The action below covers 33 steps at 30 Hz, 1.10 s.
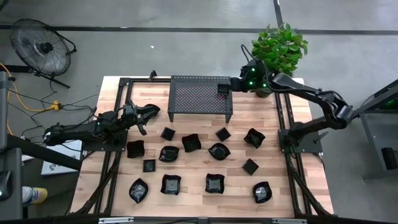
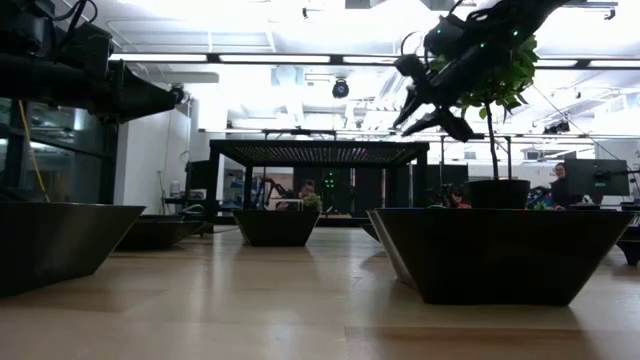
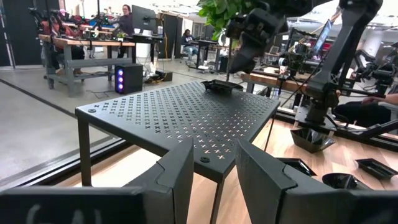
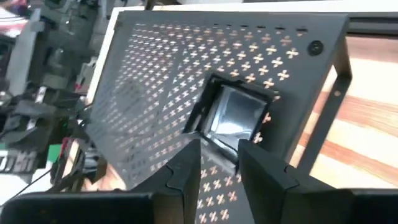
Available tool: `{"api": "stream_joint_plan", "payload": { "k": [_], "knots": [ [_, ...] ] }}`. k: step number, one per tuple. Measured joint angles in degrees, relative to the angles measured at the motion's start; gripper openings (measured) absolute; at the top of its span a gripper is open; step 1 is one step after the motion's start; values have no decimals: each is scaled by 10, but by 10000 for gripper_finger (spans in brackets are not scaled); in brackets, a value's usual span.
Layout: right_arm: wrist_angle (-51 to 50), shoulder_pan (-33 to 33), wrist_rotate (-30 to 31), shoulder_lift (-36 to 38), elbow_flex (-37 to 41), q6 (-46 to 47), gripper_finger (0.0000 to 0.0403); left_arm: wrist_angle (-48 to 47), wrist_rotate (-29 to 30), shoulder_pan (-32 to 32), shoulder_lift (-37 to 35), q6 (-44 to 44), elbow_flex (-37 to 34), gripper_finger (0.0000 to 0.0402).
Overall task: Pick & Place Mini shaped plates
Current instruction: Put the distorted square plate on the shelf
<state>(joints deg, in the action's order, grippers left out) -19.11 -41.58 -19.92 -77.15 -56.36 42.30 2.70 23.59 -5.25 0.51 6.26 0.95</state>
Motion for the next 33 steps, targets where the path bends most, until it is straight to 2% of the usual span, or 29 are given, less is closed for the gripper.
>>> {"api": "stream_joint_plan", "payload": {
  "k": [7, 13, 23, 33],
  "knots": [
    [-70, 2, 4, 67, 0, -25, 103, 0, 0, 0, 0, 0, 0, 117],
    [-143, 32, 50, 129, 0, -30, 103, 0, 0, 0, 0, 0, 0, 117],
    [-266, 127, 115, 197, 0, -5, 103, 0, 0, 0, 0, 0, 0, 117],
    [-389, 239, 150, 209, 0, 34, 103, 0, 0, 0, 0, 0, 0, 117]
  ]
}}
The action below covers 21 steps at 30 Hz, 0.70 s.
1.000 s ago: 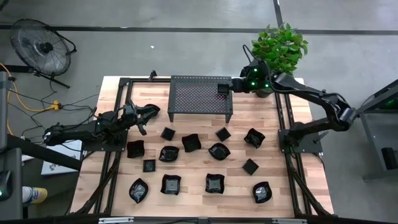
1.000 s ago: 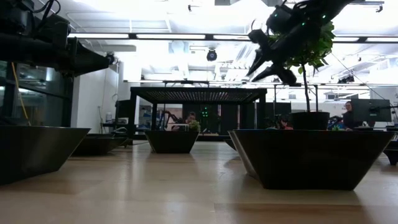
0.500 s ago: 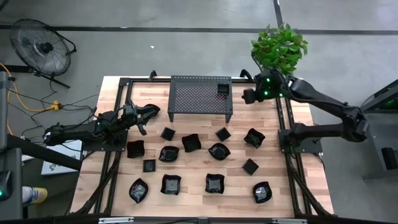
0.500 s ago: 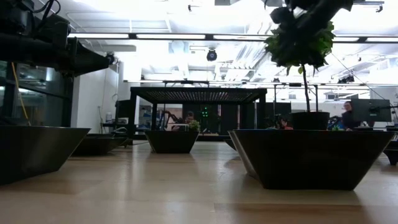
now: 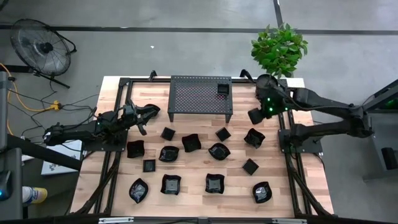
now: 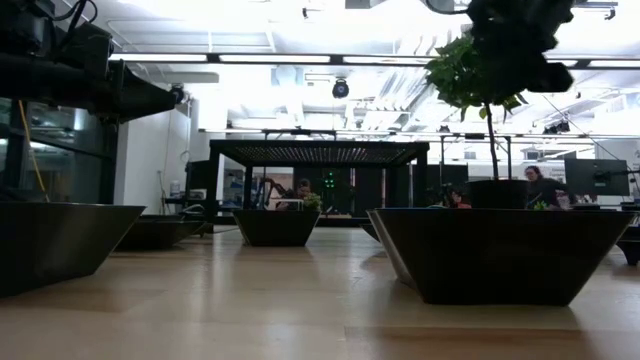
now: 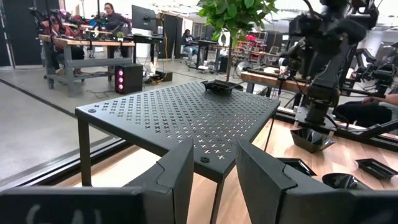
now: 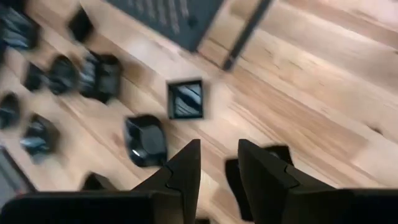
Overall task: Pick & Place Mini shaped plates
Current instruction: Put the distorted square plate on the shelf
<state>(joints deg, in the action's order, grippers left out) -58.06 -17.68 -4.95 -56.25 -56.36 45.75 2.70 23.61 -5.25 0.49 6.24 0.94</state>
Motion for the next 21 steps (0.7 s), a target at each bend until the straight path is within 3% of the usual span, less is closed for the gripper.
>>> {"api": "stream_joint_plan", "payload": {
  "k": [11, 21],
  "knots": [
    [-107, 97, 104, -13, 0, 49, 103, 0, 0, 0, 0, 0, 0, 117],
    [-137, 155, 106, -113, 0, 76, 103, 0, 0, 0, 0, 0, 0, 117]
  ]
}}
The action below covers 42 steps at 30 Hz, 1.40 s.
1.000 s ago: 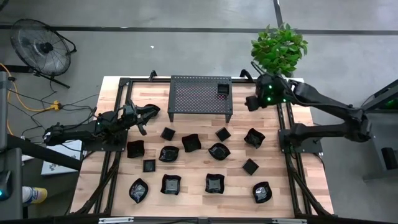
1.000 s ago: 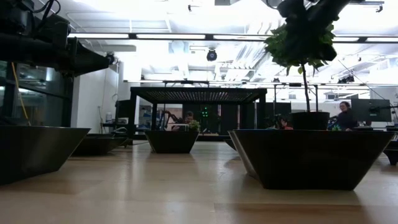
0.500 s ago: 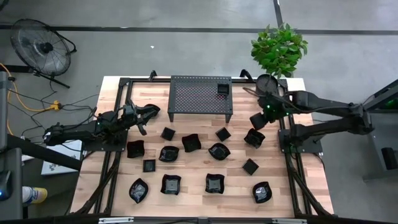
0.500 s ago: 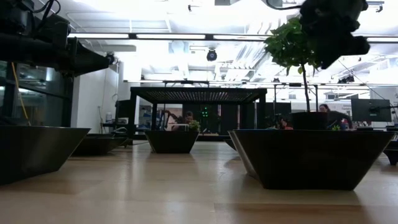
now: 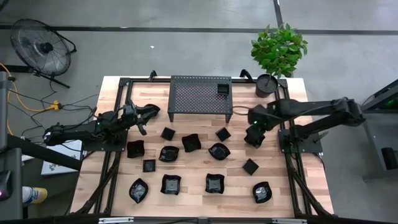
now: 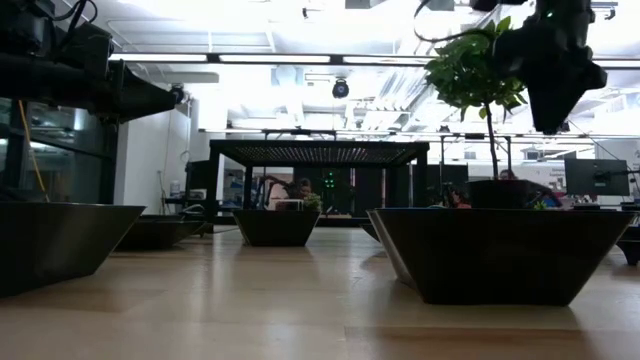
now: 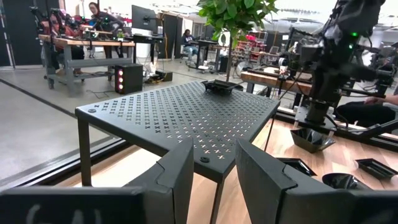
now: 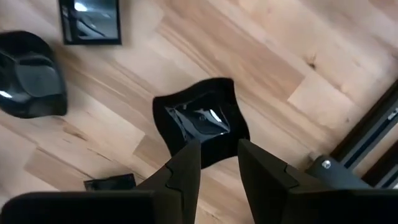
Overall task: Pick & Place Mini shaped plates
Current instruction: Put the distorted square plate on the shelf
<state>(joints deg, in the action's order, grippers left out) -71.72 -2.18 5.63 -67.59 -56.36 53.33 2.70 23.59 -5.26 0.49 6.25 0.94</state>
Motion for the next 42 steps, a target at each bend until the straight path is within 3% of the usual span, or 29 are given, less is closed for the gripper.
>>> {"api": "stream_joint_plan", "payload": {
  "k": [14, 29, 42],
  "knots": [
    [32, 71, -33, -108, 0, -23, 92, 0, 0, 0, 0, 0, 0, 117],
    [73, 163, 28, -213, 0, 26, 93, 0, 0, 0, 0, 0, 0, 117],
    [79, 163, 61, -267, 0, 34, 142, 0, 0, 0, 0, 0, 0, 117]
  ]
}}
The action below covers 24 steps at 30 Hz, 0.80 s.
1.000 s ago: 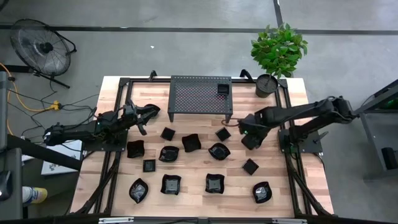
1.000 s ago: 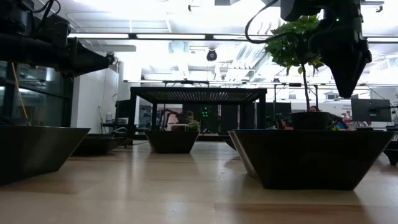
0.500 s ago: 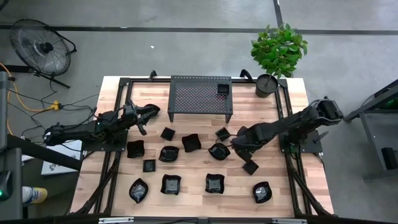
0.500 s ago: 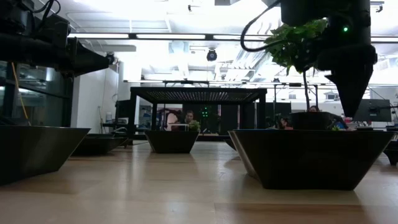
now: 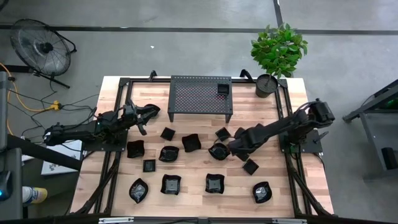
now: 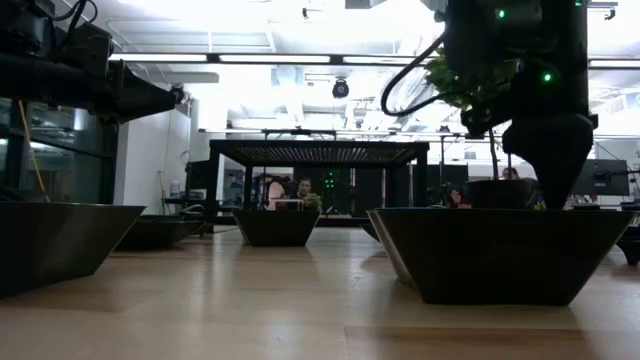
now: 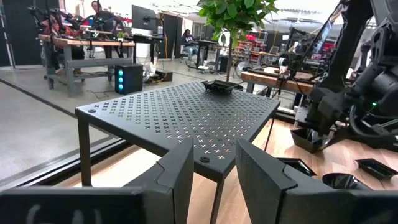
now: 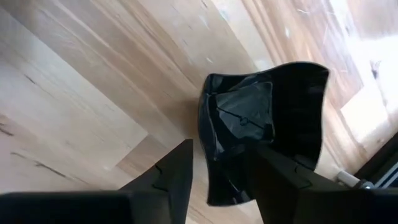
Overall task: Pick & Place Mini shaped plates
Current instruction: Put the distorted square plate on the shelf
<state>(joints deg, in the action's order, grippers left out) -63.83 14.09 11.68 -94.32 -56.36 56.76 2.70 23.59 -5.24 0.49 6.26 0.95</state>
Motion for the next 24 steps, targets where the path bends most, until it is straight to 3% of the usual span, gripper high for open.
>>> {"api": "stream_joint_plan", "payload": {
  "k": [9, 24],
  "knots": [
    [0, -2, 2, -26, 0, 0, 151, 0, 0, 0, 0, 0, 0, 117],
    [7, -2, -19, -28, 0, -1, 107, 0, 0, 0, 0, 0, 0, 117]
  ]
}}
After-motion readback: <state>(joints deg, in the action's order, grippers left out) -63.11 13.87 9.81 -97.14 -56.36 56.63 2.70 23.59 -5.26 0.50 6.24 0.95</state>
